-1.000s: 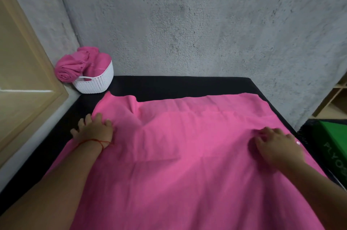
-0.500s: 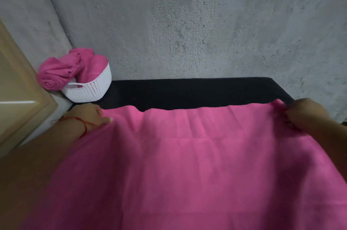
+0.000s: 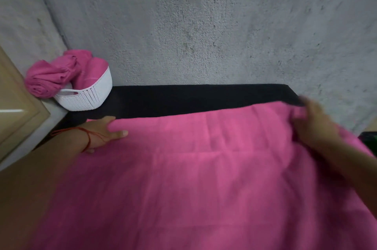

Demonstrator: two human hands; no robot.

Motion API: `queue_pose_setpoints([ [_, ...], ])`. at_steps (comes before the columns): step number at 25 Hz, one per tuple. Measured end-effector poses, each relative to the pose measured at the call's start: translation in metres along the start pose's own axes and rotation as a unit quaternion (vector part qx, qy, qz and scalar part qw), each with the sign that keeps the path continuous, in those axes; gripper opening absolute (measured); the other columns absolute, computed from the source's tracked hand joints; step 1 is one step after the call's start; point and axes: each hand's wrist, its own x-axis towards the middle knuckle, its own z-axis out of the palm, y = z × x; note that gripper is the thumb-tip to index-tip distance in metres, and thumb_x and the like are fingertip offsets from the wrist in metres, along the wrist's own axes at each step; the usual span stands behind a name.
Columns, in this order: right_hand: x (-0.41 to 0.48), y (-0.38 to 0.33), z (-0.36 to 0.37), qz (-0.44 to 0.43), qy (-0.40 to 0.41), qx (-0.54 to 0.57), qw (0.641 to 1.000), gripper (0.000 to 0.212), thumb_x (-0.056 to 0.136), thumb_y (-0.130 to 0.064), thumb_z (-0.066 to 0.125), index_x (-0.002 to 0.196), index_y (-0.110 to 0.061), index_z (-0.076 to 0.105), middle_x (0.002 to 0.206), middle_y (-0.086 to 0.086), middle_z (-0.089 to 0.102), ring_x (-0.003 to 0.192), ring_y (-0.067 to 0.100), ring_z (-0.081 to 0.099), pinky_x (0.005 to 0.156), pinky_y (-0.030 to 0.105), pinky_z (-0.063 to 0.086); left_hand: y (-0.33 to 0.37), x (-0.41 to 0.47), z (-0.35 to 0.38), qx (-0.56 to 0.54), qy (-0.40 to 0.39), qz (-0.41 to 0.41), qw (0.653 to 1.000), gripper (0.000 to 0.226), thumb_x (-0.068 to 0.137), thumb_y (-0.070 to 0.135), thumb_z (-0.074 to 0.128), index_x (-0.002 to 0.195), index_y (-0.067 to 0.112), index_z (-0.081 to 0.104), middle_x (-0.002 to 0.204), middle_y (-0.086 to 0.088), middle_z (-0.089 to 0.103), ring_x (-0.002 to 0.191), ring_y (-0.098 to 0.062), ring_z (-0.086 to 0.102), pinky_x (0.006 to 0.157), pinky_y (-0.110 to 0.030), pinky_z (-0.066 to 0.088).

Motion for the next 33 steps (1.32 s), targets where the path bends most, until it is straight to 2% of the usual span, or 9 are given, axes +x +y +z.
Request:
queue_pose_setpoints([
  [3,-0.018,0.002,0.012,0.004,-0.158,-0.142,0.977,0.061,0.103,-0.065,0.027,0.162,-0.049,0.027,0.173,-0.011,0.026,0.157,0.028,0.028,0.121,0.067,0.022,-0.004,0.002,0.006,-0.01,0.042,-0.001,0.999,0.129,0.045,0.093,0.057,0.153,0.025,0.04,0.138,-0.009,0.054,0.101,-0.022,0.052,0.088,-0.03,0.042],
  [7,-0.013,0.005,0.01,0.017,-0.207,-0.151,0.966,0.071,0.1,-0.074,0.016,0.166,-0.05,0.007,0.178,-0.011,0.003,0.164,0.024,0.006,0.127,0.062,0.011,-0.011,0.011,0.017,-0.039,0.089,-0.004,0.995,0.079,0.067,0.08,0.067,0.121,0.024,0.051,0.116,-0.011,0.064,0.104,-0.029,0.059,0.093,-0.039,0.044],
  [13,-0.029,-0.002,0.011,-0.006,-0.062,-0.188,0.98,0.055,0.104,-0.056,0.028,0.142,-0.031,0.059,0.146,0.009,0.056,0.132,0.038,0.051,0.106,0.056,0.046,0.007,-0.008,0.042,0.007,0.249,0.034,0.968,0.054,0.091,0.034,0.072,0.134,0.017,0.045,0.127,-0.026,0.053,0.111,-0.05,0.059,0.092,-0.053,0.047],
  [16,-0.031,-0.022,0.005,-0.029,-0.076,-0.261,0.962,0.043,0.109,-0.04,0.031,0.134,-0.017,0.059,0.129,0.014,0.059,0.119,0.038,0.06,0.093,0.05,0.054,0.011,-0.025,0.054,0.109,0.173,-0.02,0.979,0.082,0.088,0.073,0.054,0.142,0.013,0.048,0.136,-0.025,0.057,0.12,-0.046,0.058,0.101,-0.05,0.05],
  [18,-0.024,-0.035,-0.007,-0.015,-0.112,-0.225,0.968,0.06,0.106,-0.059,0.03,0.141,-0.019,0.059,0.138,0.016,0.06,0.125,0.037,0.062,0.101,0.046,0.052,0.016,-0.037,0.05,0.123,0.061,-0.057,0.989,0.101,0.084,0.091,0.037,0.144,0.013,0.056,0.145,-0.017,0.058,0.129,-0.037,0.057,0.107,-0.042,0.045],
  [21,-0.012,-0.047,-0.028,-0.008,-0.225,-0.266,0.937,0.067,0.102,-0.07,0.036,0.141,-0.023,0.064,0.143,0.014,0.064,0.128,0.032,0.062,0.106,0.039,0.048,0.029,-0.041,0.036,0.145,-0.026,-0.003,0.989,0.061,0.103,0.057,0.047,0.139,0.01,0.062,0.137,-0.013,0.065,0.124,-0.029,0.061,0.105,-0.032,0.043],
  [25,-0.022,-0.055,-0.012,-0.063,-0.24,-0.392,0.886,0.036,0.1,-0.02,0.051,0.133,-0.012,0.066,0.118,0.005,0.07,0.113,0.027,0.07,0.096,0.038,0.058,0.045,-0.034,0.032,0.199,-0.066,-0.008,0.978,0.023,0.091,0.021,0.053,0.074,0.011,0.065,0.073,-0.006,0.062,0.09,-0.029,0.065,0.096,-0.033,0.052],
  [29,-0.025,-0.059,0.009,0.008,-0.172,-0.323,0.931,0.043,0.106,-0.016,0.038,0.146,-0.005,0.049,0.146,0.016,0.059,0.13,0.035,0.061,0.101,0.042,0.05,0.049,-0.013,0.052,0.185,0.089,0.001,0.979,0.044,0.102,0.03,0.047,0.14,0.012,0.057,0.144,-0.016,0.058,0.131,-0.037,0.056,0.111,-0.045,0.044],
  [33,0.013,-0.053,0.031,0.034,-0.117,-0.254,0.959,0.047,0.108,-0.016,0.03,0.15,0.002,0.042,0.151,0.024,0.051,0.136,0.044,0.054,0.108,0.047,0.045,0.059,0.017,0.061,0.139,0.151,0.007,0.979,0.038,0.1,0.016,0.04,0.137,0.013,0.051,0.137,-0.024,0.058,0.124,-0.044,0.057,0.101,-0.048,0.046],
])
